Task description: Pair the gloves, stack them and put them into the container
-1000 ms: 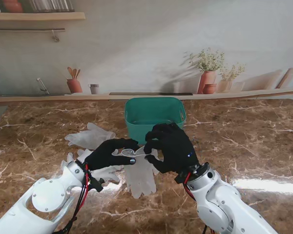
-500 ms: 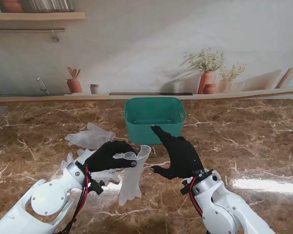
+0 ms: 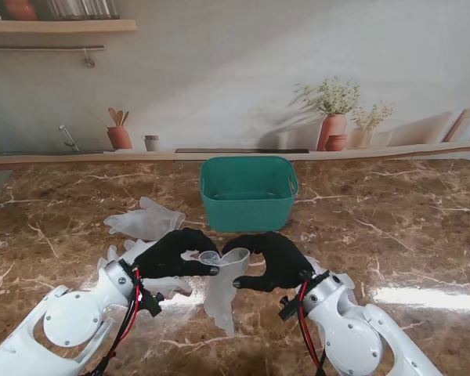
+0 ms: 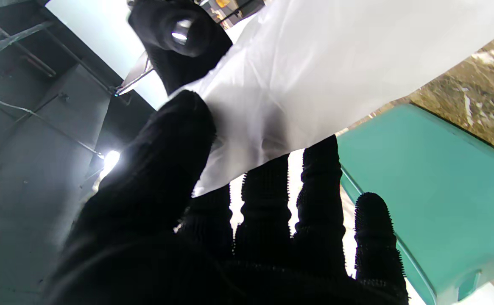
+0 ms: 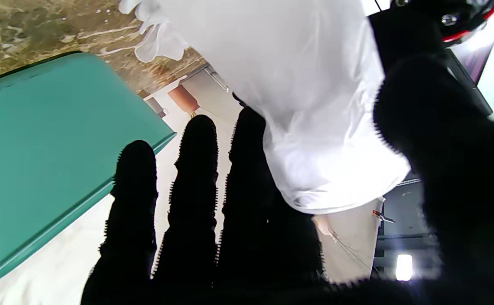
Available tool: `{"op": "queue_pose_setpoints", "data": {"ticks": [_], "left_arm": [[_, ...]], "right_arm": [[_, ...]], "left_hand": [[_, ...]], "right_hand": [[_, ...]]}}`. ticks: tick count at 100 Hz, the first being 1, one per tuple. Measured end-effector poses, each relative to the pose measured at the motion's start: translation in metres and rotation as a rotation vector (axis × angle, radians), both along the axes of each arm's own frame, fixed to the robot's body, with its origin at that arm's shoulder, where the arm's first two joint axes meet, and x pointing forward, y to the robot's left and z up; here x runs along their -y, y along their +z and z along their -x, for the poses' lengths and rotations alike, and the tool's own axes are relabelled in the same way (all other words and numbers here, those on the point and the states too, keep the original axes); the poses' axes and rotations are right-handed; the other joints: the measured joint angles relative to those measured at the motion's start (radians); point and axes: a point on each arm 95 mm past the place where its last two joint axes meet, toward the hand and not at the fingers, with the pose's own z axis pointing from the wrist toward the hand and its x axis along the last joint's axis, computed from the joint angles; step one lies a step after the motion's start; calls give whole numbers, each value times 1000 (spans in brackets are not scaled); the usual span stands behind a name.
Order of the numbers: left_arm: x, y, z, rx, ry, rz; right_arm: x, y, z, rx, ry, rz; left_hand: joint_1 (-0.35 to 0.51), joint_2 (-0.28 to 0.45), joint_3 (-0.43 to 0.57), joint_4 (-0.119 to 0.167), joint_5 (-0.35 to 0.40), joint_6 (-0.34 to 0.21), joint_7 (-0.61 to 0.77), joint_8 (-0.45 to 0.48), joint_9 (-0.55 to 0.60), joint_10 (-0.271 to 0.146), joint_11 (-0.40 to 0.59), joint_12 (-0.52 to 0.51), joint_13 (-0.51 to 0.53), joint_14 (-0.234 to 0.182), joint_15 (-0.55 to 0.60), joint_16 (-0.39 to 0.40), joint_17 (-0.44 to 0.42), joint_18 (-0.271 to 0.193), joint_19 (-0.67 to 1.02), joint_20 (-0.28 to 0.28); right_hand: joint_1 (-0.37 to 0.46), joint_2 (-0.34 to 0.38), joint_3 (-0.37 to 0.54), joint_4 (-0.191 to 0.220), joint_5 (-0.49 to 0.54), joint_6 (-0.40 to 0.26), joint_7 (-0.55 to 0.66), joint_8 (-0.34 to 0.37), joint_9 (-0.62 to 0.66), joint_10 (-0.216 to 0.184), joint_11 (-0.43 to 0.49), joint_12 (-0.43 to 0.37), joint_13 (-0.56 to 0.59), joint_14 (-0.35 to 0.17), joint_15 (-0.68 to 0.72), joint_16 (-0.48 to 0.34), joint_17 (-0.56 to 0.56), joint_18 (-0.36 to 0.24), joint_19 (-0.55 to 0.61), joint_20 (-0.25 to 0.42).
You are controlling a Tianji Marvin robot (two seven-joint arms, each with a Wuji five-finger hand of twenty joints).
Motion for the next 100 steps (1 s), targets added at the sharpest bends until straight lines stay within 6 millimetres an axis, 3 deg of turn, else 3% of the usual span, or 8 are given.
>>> {"op": "queue_pose_setpoints", "data": {"ticks": [3, 4, 9, 19, 27, 47, 71, 100], "left_arm": [[-1, 0, 0, 7, 12, -3], [-1, 0, 0, 10, 17, -3], [-3, 0, 0, 15, 34, 0], [-5, 0, 1, 28, 53, -10], [-6, 0, 3, 35, 62, -12], [-11, 5, 13, 68, 57, -40], [-13, 12, 37, 69, -9, -33], [-16, 10, 67, 43, -88, -37]], "right_arm": [[0, 0, 0, 5, 3, -6], [0, 0, 1, 8, 3, -9], [0, 1, 2, 22, -6, -20], [2, 1, 5, 64, -47, -42], [2, 1, 9, 67, -54, -45], [1, 4, 23, 79, -41, -82], [2, 14, 48, 54, 23, -86], [1, 9, 79, -40, 86, -144]], "left_hand": [[0, 0, 0, 0, 0, 0, 0, 0, 0, 0, 0, 0, 0, 0, 0, 1, 0, 1, 0, 0], [0, 0, 0, 0, 0, 0, 0, 0, 0, 0, 0, 0, 0, 0, 0, 1, 0, 1, 0, 0], [0, 0, 0, 0, 0, 0, 0, -1, 0, 0, 0, 2, 0, 0, 0, 5, 0, 7, 0, 0], [0, 0, 0, 0, 0, 0, -1, -40, 0, 0, 0, 4, 0, 1, 1, 11, 3, 17, 11, 9], [0, 0, 0, 0, 9, 0, 0, -86, 0, 0, 2, 24, 1, 13, 13, 19, 8, 30, 12, 11], [0, 0, 0, 0, 12, 0, 0, -180, 0, 0, 99, 94, 26, 33, 65, 55, 28, 55, 29, 12], [6, 95, -144, 10, 50, 80, 0, -227, 0, 29, 174, 43, 47, 63, 114, 94, 56, 75, 79, 22], [2, 95, -103, 10, 82, 146, 13, -201, 108, 35, 189, -12, 151, 65, 139, 83, 136, 85, 196, 36]], "right_hand": [[3, 2, -1, -3, 62, -35, 64, 26, 4, 0, 4, 30, 0, 0, 22, 18, 0, 0, 11, 9], [31, 3, -11, -48, 77, -62, 116, 25, 4, 0, -2, 42, 0, -3, 33, 19, 1, 0, 14, 12], [90, 17, -54, -123, 115, -129, 311, -43, 3, 0, -32, 51, -1, -9, 43, 20, 1, 0, 39, 25], [137, 62, -64, -124, 170, -184, 459, -80, -15, 0, -99, 41, -17, -11, 44, 20, 2, -2, 82, 50], [137, 88, -64, -124, 171, -191, 461, -74, -1, 0, -147, 25, -1, -11, 40, 20, 43, -3, 147, 73], [139, 182, -24, -124, 181, -134, 461, -89, 260, 29, -218, -145, 321, -4, 3, -83, 294, -10, 382, 68], [138, 246, -23, -124, 195, -53, 495, -89, 323, 64, -183, -158, 385, 33, 73, -66, 357, 2, 525, 52], [137, 272, -23, -124, 207, -37, 495, -78, 385, 68, -142, -158, 480, 44, 123, -56, 467, 2, 600, -18]]}}
